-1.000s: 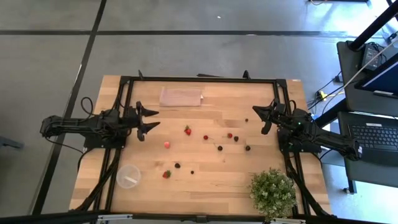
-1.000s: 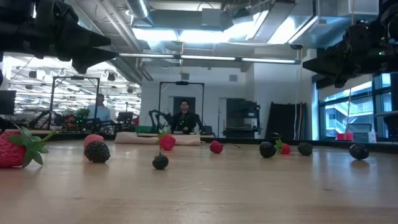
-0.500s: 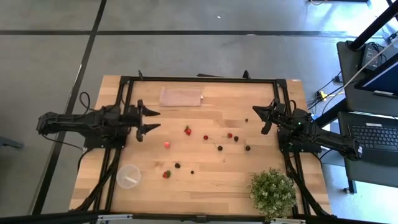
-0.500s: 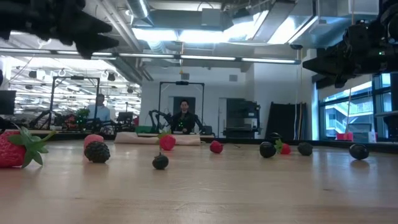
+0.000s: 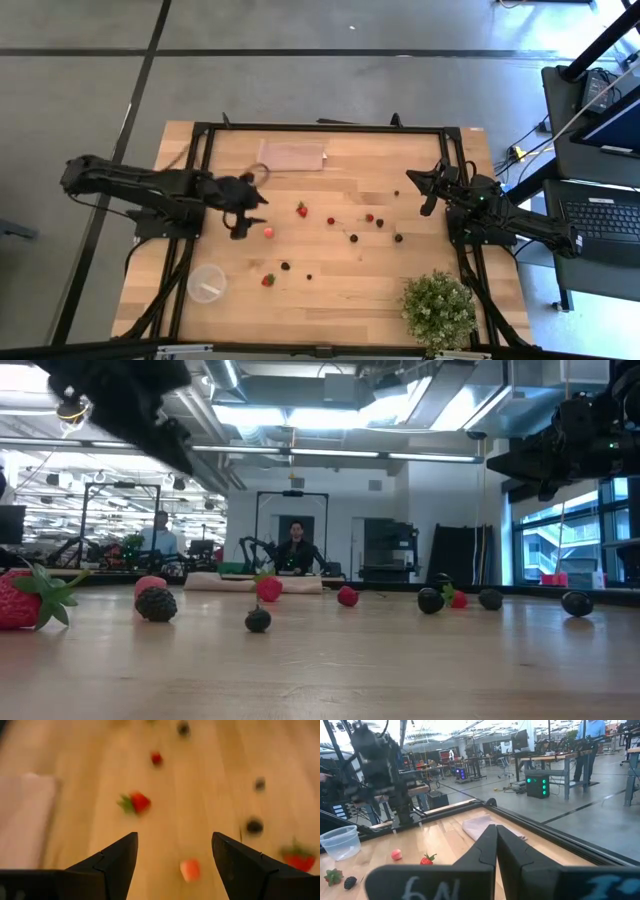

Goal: Pick and placing Produce into tupperware
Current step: Put the peach into the transparent bin

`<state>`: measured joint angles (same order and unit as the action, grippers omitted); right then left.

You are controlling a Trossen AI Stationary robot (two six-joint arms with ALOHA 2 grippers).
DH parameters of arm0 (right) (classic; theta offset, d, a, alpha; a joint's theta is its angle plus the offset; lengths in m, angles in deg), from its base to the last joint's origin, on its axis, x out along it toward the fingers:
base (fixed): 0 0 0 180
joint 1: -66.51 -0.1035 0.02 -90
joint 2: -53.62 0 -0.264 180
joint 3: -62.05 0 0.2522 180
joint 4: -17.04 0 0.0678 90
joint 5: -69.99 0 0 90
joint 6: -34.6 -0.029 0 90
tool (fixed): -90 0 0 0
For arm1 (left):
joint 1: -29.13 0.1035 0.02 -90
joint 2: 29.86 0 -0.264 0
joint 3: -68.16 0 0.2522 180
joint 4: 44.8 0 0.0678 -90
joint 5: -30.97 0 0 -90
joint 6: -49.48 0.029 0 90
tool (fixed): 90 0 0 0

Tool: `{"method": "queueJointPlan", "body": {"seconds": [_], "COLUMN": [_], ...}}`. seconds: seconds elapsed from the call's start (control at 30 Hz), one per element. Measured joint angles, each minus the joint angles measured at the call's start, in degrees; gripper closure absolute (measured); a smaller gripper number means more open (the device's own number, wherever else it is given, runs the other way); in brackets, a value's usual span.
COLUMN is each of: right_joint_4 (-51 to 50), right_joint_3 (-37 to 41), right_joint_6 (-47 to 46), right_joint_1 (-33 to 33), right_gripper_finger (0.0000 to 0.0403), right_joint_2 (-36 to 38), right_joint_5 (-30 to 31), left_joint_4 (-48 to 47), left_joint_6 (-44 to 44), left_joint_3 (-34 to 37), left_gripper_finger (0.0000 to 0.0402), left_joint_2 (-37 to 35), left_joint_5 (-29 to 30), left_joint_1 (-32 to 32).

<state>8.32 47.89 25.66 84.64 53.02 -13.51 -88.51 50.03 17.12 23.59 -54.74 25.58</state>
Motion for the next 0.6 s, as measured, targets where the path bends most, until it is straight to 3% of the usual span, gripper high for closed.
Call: {"method": "queueJointPlan", "body": {"seconds": [0.17, 0.6], "right_joint_4": [-0.05, -0.36], "right_joint_3": [0.0, 0.0], "right_joint_6": [-0.01, 0.27], "right_joint_1": [0.0, 0.0], "right_gripper_finger": [0.0389, 0.0389], "right_joint_2": [0.0, 0.0], "right_joint_5": [0.0, 0.0], "left_joint_4": [-0.57, 4.14], "left_joint_6": [-1.32, -7.97], "left_joint_3": [0.0, -0.02], "left_gripper_finger": [0.0154, 0.0154], "left_joint_2": [9.21, 24.4], "left_joint_5": [-2.95, -1.44], "left_joint_1": [-2.56, -5.14]}}
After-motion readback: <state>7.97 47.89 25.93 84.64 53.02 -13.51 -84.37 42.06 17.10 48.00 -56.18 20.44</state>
